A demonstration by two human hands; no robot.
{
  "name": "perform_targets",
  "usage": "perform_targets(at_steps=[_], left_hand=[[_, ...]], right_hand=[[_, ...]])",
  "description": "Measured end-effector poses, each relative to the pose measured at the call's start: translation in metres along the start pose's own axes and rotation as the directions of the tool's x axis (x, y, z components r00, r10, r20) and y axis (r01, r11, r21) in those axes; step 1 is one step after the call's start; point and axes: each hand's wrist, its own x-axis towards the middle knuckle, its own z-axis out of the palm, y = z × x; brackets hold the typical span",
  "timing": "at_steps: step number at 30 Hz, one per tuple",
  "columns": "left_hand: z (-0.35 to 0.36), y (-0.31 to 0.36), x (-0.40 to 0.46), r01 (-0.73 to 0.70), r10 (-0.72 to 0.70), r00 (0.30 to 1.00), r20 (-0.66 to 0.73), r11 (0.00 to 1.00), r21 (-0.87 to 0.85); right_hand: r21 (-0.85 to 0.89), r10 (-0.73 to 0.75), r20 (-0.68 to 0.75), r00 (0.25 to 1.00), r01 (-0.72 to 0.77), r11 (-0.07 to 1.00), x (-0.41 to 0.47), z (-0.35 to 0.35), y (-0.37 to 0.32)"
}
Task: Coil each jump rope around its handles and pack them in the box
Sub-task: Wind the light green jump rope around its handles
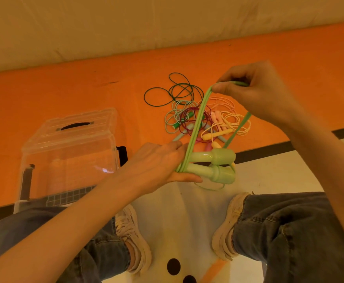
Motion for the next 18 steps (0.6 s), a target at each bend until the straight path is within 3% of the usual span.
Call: perform_targets(at_steps=[6,9,13,18], left_hand=[[-0.012,0.007,-0.004,-0.067,0.038,0.965,-0.261,0.993,-0.101],[-0.014,0.010,-0.005,-0.109,0.060,0.959,-0.275,0.980,-0.166],[-0.011,0.012,-0.004,-0.231,0.199,0.949,-0.243,0.966,-0.114],[-0.018,0.005,-0.007,-0.178,0.076,0.961,-0.267,0.908,-0.380]], right_hand=[[-0.002,0.051,0.036,0.998,-0.051,0.999,0.002,0.003,0.007],[0.016,0.103,0.071,0.992,-0.105,0.994,0.004,0.004,0.010],[0.034,0.136,0.122,0.983,-0.142,0.989,0.003,0.012,0.013],[0.116,0.180,0.055,0.982,-0.186,0.976,0.002,0.002,0.014]])
